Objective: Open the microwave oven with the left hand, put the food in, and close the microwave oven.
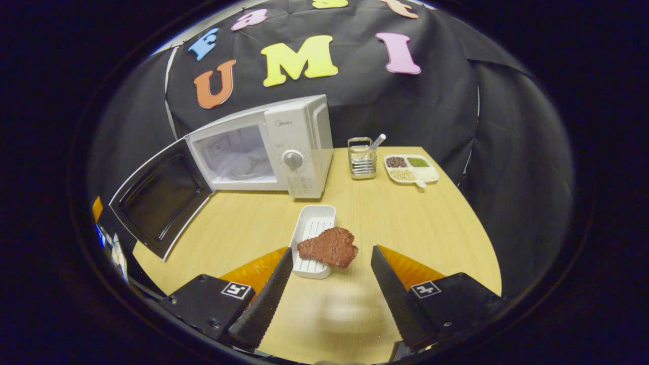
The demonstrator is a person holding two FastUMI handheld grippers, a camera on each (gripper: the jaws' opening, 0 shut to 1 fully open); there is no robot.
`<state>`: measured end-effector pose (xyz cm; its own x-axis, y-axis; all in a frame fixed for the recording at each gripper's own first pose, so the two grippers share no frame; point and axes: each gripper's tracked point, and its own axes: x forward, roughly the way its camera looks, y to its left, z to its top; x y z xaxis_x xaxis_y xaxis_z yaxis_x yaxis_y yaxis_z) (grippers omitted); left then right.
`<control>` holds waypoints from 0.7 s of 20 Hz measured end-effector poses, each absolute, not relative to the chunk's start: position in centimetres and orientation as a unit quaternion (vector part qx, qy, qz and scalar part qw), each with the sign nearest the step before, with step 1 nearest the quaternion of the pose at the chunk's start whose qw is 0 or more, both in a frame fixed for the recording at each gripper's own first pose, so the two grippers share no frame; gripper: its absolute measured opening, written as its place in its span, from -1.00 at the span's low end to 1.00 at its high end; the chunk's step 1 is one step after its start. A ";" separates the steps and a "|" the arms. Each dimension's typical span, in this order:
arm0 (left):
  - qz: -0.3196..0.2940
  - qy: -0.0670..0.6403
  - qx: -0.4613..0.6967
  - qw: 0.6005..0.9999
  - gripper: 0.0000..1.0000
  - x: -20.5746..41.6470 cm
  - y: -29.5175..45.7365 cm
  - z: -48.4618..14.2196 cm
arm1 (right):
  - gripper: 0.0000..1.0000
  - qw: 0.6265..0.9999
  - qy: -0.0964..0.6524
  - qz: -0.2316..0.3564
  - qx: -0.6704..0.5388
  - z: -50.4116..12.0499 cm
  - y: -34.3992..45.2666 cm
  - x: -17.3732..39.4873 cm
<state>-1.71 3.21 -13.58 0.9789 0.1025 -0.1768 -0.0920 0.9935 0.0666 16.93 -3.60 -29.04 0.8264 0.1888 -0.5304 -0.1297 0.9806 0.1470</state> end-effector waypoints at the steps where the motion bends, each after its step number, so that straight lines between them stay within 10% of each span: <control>1: 0.048 0.088 0.029 0.995 0.91 -1.4 2.4 -13.0 | 0.79 0.950 0.292 0.093 0.063 -29.7 -3.5 17.9; 3: 0.050 0.087 0.027 0.995 0.91 -0.3 1.0 -12.1 | 0.94 0.939 0.317 0.111 0.074 -31.2 -3.5 19.3; 8: 0.079 0.089 0.020 0.993 0.91 2.0 -0.7 -10.7 | 0.39 0.910 0.364 0.167 0.104 -33.2 -2.5 21.0; 11: 0.095 0.100 0.026 0.990 0.91 2.6 -1.4 -10.8 | -0.29 0.892 0.386 0.192 0.137 -33.2 -2.1 21.3; 14: 0.119 0.108 0.038 0.986 0.91 2.5 -1.7 -10.7 | -0.26 0.875 0.396 0.226 0.166 -32.6 -1.7 21.2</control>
<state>2.52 -1.65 -10.70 0.9486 0.2425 -0.2034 -0.2262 0.9689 0.1003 21.21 -1.72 -32.65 0.5849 0.5268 -0.6168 -0.2643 0.8427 0.4691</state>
